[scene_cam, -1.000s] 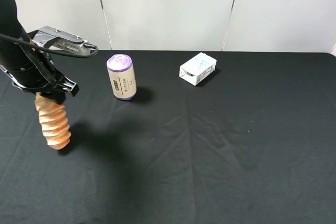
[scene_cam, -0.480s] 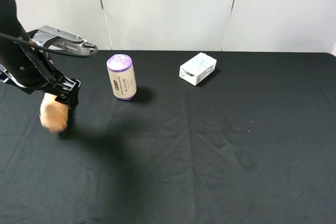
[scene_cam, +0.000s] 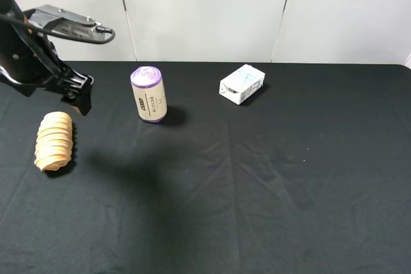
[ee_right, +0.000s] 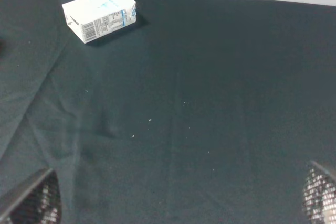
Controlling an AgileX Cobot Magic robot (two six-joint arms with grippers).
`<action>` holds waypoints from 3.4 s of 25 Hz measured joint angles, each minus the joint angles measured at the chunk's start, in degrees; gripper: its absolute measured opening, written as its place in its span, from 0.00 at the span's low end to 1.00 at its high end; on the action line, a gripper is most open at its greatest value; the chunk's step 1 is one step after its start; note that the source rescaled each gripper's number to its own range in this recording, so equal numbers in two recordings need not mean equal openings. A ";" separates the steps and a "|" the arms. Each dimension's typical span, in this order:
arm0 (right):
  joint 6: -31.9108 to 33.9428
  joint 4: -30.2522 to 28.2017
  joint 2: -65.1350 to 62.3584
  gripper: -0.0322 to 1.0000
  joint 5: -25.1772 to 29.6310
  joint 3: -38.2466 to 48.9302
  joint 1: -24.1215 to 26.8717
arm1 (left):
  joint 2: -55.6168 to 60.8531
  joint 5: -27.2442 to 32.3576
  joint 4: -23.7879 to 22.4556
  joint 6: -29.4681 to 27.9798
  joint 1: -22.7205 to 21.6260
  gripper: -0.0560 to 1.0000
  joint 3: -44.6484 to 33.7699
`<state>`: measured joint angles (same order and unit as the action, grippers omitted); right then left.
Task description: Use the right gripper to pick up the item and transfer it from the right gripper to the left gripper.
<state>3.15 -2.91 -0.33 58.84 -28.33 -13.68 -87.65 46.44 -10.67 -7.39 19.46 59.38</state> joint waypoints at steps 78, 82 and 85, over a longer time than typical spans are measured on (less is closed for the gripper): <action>0.00 0.17 0.00 1.00 0.00 0.00 0.00 | 87.95 14.64 3.04 2.33 0.00 0.99 -31.05; 0.00 0.17 0.00 1.00 0.00 0.00 0.00 | 87.95 14.64 3.04 2.34 0.00 0.99 -31.05; 0.00 0.22 0.00 1.00 0.00 0.00 1.50 | 87.95 14.59 3.04 2.34 0.00 0.99 -31.05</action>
<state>3.15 -2.68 -0.33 58.84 -28.33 -12.18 0.30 61.03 -7.63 -5.05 19.46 28.33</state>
